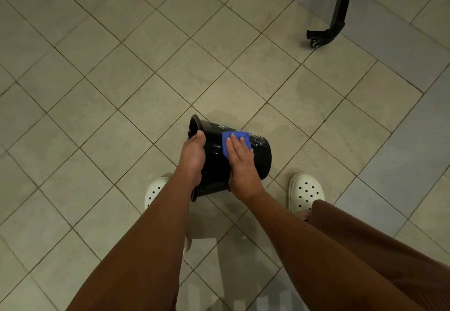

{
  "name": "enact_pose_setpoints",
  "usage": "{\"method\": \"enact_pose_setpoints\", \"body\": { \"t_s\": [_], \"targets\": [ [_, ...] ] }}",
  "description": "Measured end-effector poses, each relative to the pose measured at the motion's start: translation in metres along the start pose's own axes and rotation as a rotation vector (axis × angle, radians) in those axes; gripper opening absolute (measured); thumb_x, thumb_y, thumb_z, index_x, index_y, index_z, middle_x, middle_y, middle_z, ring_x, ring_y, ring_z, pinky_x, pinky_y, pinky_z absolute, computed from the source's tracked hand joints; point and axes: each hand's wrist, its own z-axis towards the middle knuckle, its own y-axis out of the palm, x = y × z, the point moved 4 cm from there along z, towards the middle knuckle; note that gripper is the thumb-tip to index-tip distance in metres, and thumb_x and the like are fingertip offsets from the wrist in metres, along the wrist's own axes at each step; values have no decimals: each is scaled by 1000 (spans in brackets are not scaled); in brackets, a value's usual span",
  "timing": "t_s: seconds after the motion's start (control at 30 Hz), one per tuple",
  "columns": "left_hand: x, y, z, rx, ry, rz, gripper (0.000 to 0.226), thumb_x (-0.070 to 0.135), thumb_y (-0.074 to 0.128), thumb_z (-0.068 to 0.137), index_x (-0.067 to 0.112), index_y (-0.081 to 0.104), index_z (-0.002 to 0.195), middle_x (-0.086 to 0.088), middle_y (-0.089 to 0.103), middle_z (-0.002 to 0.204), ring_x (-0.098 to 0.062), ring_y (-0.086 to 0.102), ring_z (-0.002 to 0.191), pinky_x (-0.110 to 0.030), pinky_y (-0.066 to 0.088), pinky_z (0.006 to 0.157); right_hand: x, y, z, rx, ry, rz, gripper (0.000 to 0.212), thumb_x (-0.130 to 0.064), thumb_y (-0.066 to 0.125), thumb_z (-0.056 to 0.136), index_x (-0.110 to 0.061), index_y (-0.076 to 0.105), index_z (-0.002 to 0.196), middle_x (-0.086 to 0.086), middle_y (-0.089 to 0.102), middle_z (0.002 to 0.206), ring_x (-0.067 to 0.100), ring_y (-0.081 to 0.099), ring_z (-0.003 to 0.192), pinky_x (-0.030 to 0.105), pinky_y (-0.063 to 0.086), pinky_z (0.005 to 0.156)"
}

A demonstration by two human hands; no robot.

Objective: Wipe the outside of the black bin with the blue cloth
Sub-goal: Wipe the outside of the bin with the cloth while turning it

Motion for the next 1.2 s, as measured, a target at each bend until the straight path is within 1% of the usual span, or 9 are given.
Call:
{"method": "enact_pose_setpoints", "body": {
  "t_s": [0.17, 0.3, 0.43, 0.53, 0.63, 0.87, 1.0, 1.1, 1.2],
  "targets": [
    [4, -2, 3, 27, -94, -6, 50, 52, 38, 100, 15, 61, 124, -14, 69, 108, -34, 67, 101, -53, 50, 97, 4, 11, -21, 15, -37, -99, 87, 11, 49, 80, -14, 3, 149, 3, -9, 157, 27, -16, 143, 48, -10, 110],
    [0, -5, 2, 50, -157, -8, 53, 53, 39, 99, 13, 62, 124, -15, 69, 110, -34, 67, 101, -52, 49, 99, -12, 17, -25, -61, -152, -135, 67, -9, 30, 84, -5, 11, 148, 12, -3, 156, 37, -8, 143, 51, -6, 112],
    [2, -5, 3, 62, -154, -25, 54, 54, 40, 99, 12, 60, 128, -15, 67, 116, -34, 65, 104, -53, 48, 99, -14, 11, -7, -50, -173, -149, 79, 3, 51, 85, -8, 5, 148, 7, -9, 155, 29, -15, 142, 45, -12, 112],
    [2, -5, 4, 80, -146, -53, 52, 53, 42, 98, 14, 60, 126, -15, 68, 112, -34, 65, 101, -52, 50, 95, -16, 4, 1, -82, -71, -70, 81, 7, 48, 86, -13, 1, 149, 4, -11, 157, 18, -24, 138, 36, -16, 111],
    [2, -5, 6, 83, -145, -46, 49, 53, 42, 98, 14, 61, 122, -15, 68, 107, -34, 65, 98, -51, 51, 92, -16, 4, -5, -38, 30, -25, 82, 9, 46, 86, -14, -2, 148, 3, -14, 156, 15, -25, 137, 37, -13, 114],
    [3, -4, 6, 76, -124, -5, 49, 49, 37, 102, 13, 60, 123, -13, 66, 109, -30, 63, 102, -45, 49, 94, -23, 10, -21, -84, -130, -91, 79, 7, 44, 88, -13, -9, 143, 2, -21, 150, 25, -26, 138, 37, -22, 109],
    [6, -1, 2, 44, -111, -31, 47, 46, 35, 104, 12, 61, 122, -10, 66, 105, -28, 63, 100, -41, 49, 83, -28, 7, -2, -86, -156, -135, 80, 6, 47, 87, -11, -4, 146, 5, -15, 154, 27, -21, 140, 41, -16, 112],
    [6, 0, 1, 36, -113, -54, 44, 47, 37, 103, 14, 61, 120, -13, 67, 106, -29, 65, 96, -38, 50, 75, -25, -1, 10, -84, -57, -65, 79, 8, 46, 87, -10, 2, 149, 7, -7, 158, 21, -19, 141, 39, -10, 117],
    [6, 1, 1, 40, -110, -39, 45, 47, 38, 102, 15, 60, 123, -12, 67, 103, -30, 64, 95, -39, 50, 76, -21, -4, 8, -31, 79, -4, 78, 10, 43, 87, -10, 1, 149, 6, -6, 158, 22, -15, 144, 34, -11, 115]
  ]
}}
